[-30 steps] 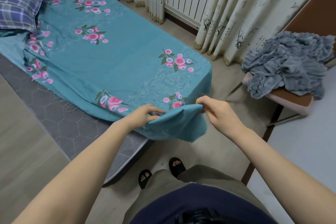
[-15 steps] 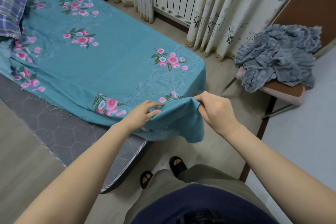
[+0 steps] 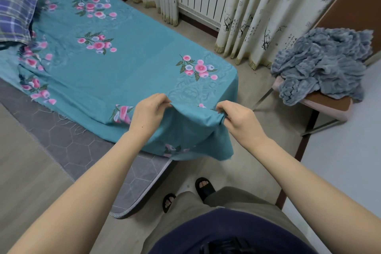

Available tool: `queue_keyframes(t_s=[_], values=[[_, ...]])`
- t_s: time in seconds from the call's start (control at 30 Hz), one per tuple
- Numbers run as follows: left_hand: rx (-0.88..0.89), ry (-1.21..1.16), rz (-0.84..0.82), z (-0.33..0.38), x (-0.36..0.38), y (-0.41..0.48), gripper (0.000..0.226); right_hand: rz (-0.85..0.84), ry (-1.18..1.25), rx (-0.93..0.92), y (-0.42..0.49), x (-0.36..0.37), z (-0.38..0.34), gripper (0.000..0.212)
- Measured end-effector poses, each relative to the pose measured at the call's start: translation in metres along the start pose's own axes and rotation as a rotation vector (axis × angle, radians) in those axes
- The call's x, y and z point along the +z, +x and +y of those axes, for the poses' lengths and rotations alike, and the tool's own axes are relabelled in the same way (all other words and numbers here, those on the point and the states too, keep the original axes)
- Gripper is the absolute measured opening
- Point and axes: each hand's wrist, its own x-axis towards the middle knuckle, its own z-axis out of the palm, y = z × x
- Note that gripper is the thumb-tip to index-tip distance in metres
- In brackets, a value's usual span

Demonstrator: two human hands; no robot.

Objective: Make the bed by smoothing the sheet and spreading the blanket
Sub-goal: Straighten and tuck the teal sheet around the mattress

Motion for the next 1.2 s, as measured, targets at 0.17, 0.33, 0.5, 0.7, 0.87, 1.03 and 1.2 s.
queue_keyframes(t_s=[0.17,0.33,0.5,0.7,0.87,1.03,1.2], values=[[0.097,0.013,0.094,0.008,-0.010,0.004,0.010,0.163,-0.187,0.054,0.016,0.017,-0.008,0.041],[0.074,-0.012,0.089,0.002,-0.015,-0.001,0.008,0.364,-0.159,0.274,0.021,0.027,-0.005,0.035],[-0.049,-0.029,0.089,-0.008,-0.020,-0.008,0.008,0.312,0.445,0.512,0.028,0.030,0.001,0.031],[-0.436,-0.250,0.043,-0.011,-0.024,-0.007,0.015,-0.046,0.589,0.474,0.037,0.030,-0.002,0.030],[-0.411,-0.369,-0.063,-0.009,-0.026,-0.011,0.006,-0.038,0.303,0.217,0.046,0.041,-0.016,0.034],[-0.330,-0.328,-0.185,-0.008,-0.024,-0.020,0.018,0.132,-0.197,-0.190,0.055,0.045,-0.020,0.032],[-0.414,-0.323,-0.151,-0.019,-0.033,-0.025,0.029,0.254,-0.374,-0.287,0.050,0.050,-0.003,0.028]])
